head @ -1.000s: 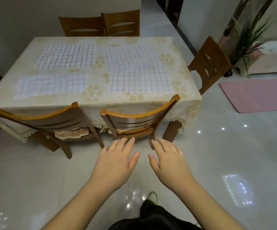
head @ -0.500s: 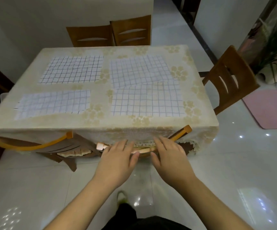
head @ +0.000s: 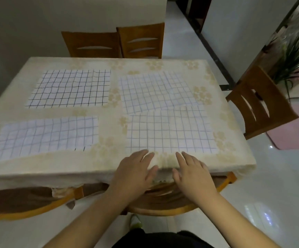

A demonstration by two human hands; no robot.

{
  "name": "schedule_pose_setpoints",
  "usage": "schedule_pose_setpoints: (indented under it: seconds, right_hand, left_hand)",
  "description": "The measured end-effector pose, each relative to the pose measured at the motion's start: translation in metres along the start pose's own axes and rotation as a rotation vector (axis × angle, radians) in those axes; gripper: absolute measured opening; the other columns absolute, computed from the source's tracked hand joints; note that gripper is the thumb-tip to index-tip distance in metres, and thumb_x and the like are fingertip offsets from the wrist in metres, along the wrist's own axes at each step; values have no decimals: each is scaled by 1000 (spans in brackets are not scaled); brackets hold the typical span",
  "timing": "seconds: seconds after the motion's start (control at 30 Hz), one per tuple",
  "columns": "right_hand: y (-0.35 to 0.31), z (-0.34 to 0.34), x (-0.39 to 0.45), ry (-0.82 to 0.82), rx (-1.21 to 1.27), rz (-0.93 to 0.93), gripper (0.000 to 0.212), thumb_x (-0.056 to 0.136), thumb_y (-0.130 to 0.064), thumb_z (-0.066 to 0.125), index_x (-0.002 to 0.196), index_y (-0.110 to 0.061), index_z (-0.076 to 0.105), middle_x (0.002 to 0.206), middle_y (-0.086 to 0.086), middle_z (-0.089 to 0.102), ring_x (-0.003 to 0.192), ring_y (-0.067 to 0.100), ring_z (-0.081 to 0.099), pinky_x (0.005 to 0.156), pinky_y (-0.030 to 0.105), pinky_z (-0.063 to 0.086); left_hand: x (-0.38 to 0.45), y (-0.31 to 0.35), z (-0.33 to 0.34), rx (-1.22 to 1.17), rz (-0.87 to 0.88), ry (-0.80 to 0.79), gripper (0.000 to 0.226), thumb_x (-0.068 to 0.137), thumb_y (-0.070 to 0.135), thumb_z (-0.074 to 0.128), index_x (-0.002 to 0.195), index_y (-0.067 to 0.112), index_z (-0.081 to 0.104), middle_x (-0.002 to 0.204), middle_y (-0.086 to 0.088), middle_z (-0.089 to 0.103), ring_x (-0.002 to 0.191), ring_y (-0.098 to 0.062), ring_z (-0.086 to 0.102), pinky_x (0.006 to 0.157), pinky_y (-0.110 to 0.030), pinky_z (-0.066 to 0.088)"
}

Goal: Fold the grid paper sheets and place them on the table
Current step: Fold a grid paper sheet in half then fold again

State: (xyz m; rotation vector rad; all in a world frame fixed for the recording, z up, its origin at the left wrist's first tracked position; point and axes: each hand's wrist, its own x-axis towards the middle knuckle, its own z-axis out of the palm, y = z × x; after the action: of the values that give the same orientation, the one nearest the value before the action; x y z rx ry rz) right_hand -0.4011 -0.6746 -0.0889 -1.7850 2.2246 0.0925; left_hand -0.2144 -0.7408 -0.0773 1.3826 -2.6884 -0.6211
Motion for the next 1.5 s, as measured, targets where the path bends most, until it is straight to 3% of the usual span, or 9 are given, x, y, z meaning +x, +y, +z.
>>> schedule_pose_setpoints:
  seconds: [0.1,0.27,0.6,0.87,1.07,1.23,1.5]
  right_hand:
    - [-4,4,20,-35,3,32,60,101,-44,25,156,-21,14,162,-2,19,147,17,20,118,37,19]
    - [1,5,54,-69,7,65,60,103,-43,25,156,-20,9,163,-2,14,149,18,15,119,38,16]
    - [31,41,125,-236,53,-180,61,102,-40,31,156,-20,10,164,2,11,149,20,14,119,38,14]
    - [62,78,170,-318,-2,-233,63,101,-39,31,156,-21,5,163,13,3,149,29,11,120,44,13]
    - [74,97,179,-375,-30,-228,64,101,-41,30,156,-21,4,163,14,-6,149,30,4,119,46,11]
    - [75,105,177,-380,-20,-231,66,101,-43,28,156,-22,-1,162,13,-13,150,30,-4,120,46,6]
    - [81,109,172,-333,-21,-257,62,102,-43,26,156,-21,4,164,12,-3,150,28,4,120,45,8]
  left_hand:
    - [26,-12,4,1,1,-14,56,101,51,26,152,29,28,158,7,28,143,-12,26,116,-32,24]
    - [54,-30,27,-29,-69,-71,53,102,47,29,152,27,27,159,6,26,145,-13,24,116,-31,22]
    - [92,-40,51,5,-211,-82,53,102,43,33,151,22,31,158,-1,28,144,-18,28,114,-35,28]
    - [122,-67,103,-26,-516,-133,49,100,39,36,147,24,38,157,-8,28,143,-24,26,111,-37,31]
    - [127,-86,130,-19,-642,-242,57,100,47,26,154,31,13,162,-16,3,147,-35,7,117,-48,22]
    - [125,-79,140,-52,-616,-264,62,102,49,17,156,25,-1,164,-3,-9,150,-26,-8,120,-49,1]
    - [119,-70,145,-111,-556,-194,66,102,51,18,156,15,7,165,0,0,150,-15,-4,121,-40,4]
